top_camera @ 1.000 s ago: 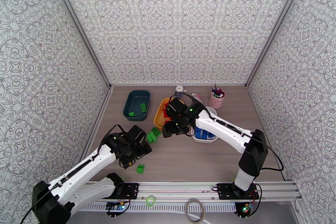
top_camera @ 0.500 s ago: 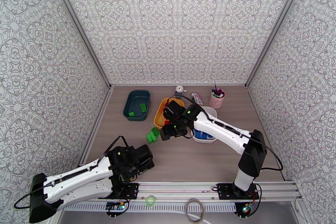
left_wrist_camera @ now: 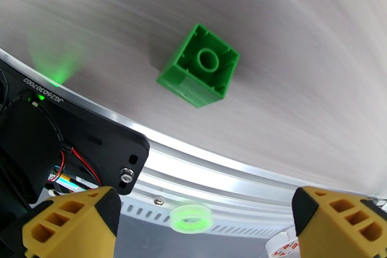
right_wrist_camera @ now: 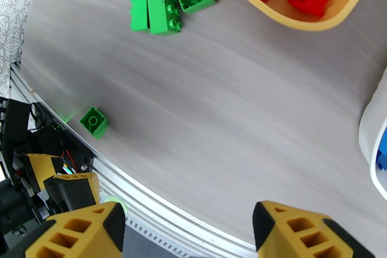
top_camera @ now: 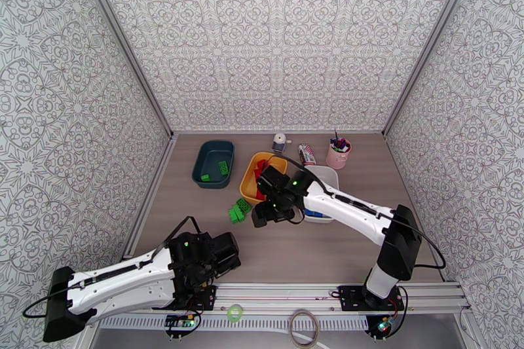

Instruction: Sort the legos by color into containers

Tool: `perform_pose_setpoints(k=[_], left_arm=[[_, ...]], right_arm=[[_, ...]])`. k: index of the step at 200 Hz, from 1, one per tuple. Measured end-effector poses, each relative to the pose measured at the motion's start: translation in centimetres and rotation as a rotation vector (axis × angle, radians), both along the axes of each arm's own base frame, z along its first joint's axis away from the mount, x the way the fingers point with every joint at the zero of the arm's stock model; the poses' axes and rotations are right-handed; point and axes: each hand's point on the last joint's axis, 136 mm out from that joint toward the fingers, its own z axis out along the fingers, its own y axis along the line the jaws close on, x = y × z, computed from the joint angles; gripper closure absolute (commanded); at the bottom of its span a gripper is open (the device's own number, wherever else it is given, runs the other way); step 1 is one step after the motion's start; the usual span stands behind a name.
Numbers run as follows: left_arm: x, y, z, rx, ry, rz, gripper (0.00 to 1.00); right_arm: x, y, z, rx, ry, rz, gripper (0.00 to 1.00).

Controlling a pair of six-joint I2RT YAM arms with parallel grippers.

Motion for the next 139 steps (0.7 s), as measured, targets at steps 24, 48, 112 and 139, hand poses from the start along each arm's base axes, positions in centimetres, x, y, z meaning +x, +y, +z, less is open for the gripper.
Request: perform_pose_setpoints(k=[24,48,112,139], left_arm=[[-0.3,-0.3,-0.1,-0.008,-0.001,-0.006,0.01],[-0.5,-0.5,-0.3,-0.014,-0.001,-0.014,0.01],[-0.5,-0.5,-0.7,-0.021,-0.004,-0.011,0.01],[-0.5,-0.3,-1.4,-0.026,-0.004,0.0,0.01]], right_arm=[[0.0,0.0,0.1,0.001,-0.002,-0.005,0.26],[0.0,0.0,0.2,0.002,-0.001,-0.017,0.26],[-0.6,-0.7,0.6,0.015,-0.013,-0.061,0.26],[-0.8,-1.3,0.6,0.011,-0.014,-0.08,0.26]])
